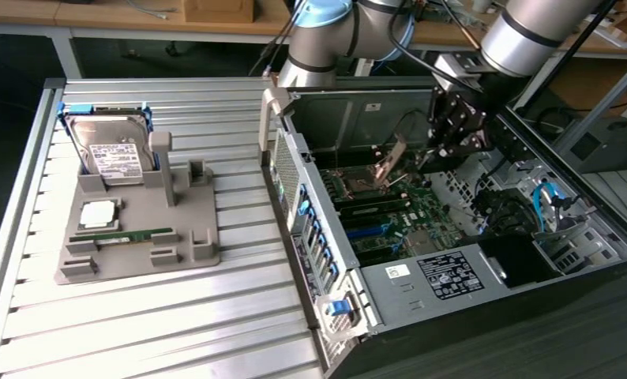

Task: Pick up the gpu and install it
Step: 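Pick up the gpu and move the gpu toward the slot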

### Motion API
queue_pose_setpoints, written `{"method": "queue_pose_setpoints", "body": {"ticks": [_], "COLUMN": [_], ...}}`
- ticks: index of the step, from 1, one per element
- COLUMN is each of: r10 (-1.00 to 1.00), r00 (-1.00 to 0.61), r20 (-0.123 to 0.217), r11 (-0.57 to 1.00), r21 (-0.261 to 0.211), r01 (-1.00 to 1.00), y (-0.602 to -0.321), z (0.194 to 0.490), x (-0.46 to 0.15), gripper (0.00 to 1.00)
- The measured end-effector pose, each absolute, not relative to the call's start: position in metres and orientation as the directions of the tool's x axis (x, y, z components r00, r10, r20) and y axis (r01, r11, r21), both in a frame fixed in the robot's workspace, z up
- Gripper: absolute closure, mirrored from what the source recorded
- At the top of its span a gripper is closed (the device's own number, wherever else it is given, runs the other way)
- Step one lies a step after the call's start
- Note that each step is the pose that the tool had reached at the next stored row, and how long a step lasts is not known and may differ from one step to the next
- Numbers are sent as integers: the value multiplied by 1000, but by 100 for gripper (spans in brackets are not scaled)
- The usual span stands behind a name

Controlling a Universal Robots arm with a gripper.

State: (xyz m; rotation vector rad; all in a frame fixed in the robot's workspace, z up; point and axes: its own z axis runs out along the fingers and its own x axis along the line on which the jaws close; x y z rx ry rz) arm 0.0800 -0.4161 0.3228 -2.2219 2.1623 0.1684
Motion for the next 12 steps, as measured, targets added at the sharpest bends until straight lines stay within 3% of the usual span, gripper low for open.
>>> {"method": "queue_pose_setpoints", "body": {"ticks": [12], "r10": [-994], "r00": [24], "r20": [-104], "r11": [-30], "r21": [49], "r01": [-998], "y": [-431], "z": [322], "x": [76], "gripper": [73]}}
